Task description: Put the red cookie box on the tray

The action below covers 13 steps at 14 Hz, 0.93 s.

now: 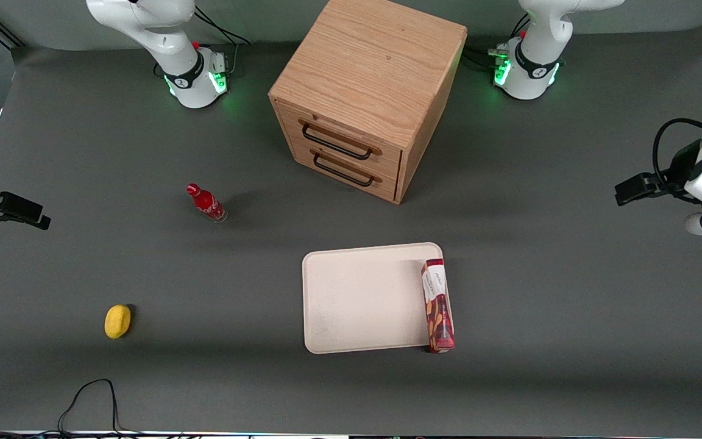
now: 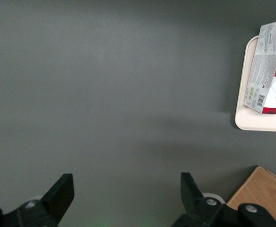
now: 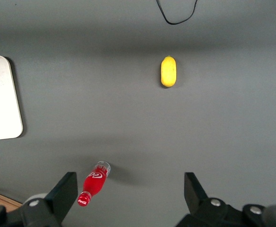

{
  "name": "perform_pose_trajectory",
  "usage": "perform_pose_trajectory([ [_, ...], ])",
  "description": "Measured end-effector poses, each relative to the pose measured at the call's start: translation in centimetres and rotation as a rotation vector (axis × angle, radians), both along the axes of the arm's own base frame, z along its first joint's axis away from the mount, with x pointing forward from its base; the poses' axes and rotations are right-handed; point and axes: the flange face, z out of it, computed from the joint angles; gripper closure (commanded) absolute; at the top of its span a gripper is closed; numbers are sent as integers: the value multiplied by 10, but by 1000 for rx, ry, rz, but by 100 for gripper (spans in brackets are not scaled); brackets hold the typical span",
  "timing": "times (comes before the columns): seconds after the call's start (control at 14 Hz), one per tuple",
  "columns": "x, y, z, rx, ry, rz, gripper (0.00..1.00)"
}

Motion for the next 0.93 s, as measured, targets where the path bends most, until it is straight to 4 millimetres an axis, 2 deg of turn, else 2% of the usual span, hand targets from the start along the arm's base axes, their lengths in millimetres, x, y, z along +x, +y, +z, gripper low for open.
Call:
perform_pose_trajectory([
  [0.29, -3, 1, -9, -2, -54, -8, 0],
  [0.64, -6, 12, -3, -2, -72, -57, 0],
  [0.93, -7, 9, 1, -4, -79, -67, 0],
])
